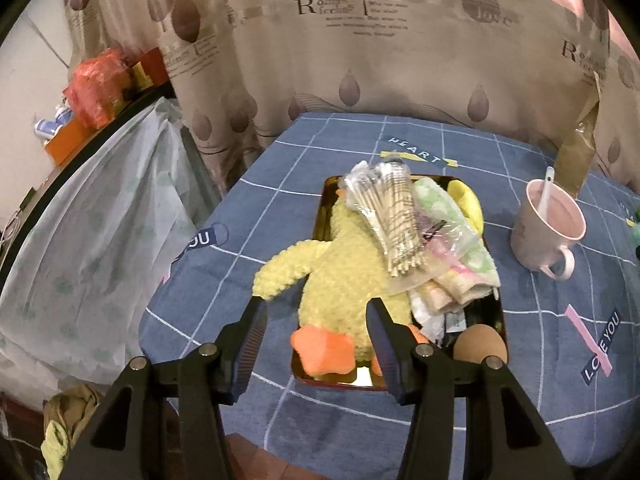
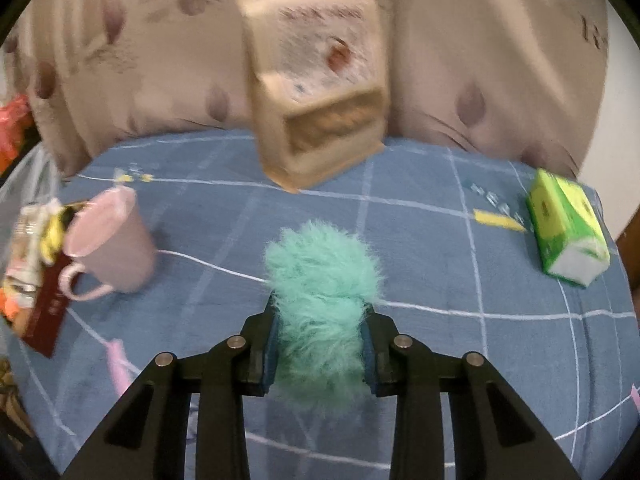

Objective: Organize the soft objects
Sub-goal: 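Carry the cotton swab packet into the gold tray and open the left tool, then carry the teal scrunchie into the gold tray and open the right tool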

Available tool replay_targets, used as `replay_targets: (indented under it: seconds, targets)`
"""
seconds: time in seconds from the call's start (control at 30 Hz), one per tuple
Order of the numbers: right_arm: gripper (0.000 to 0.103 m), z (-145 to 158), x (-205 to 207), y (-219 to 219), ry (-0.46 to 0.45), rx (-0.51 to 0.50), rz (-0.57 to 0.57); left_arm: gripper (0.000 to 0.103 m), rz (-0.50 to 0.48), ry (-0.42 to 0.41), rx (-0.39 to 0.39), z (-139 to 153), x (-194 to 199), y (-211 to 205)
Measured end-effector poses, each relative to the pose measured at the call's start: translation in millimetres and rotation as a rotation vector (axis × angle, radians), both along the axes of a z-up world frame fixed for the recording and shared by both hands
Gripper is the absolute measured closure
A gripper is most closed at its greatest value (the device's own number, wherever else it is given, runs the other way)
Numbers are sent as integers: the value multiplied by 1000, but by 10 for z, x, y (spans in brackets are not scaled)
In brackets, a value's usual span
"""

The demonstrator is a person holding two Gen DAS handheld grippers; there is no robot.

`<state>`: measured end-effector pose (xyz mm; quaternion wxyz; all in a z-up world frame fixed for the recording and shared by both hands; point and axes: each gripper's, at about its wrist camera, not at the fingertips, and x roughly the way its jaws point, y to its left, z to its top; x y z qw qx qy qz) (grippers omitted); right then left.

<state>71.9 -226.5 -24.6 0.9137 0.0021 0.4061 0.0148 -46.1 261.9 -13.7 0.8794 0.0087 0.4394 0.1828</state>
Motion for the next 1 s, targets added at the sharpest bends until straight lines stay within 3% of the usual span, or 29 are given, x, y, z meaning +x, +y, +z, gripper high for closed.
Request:
replay_targets:
  seconds: [0.23,0.4,0.77,1.0]
  targets:
    - [72,418,-42,771,-49,32,170,50,54,-7,-20,-48,-72,183]
    - [72,530,-64,1434,-52,51,313,50,90,-14,-35,-54,-151,311]
    - [72,377,-247,2843,15,57,609,50,138,-35,-62,-16,-257,529]
    - [72,177,-337,3314,67,53,705,50,158,-40,-80,-22,-275,620]
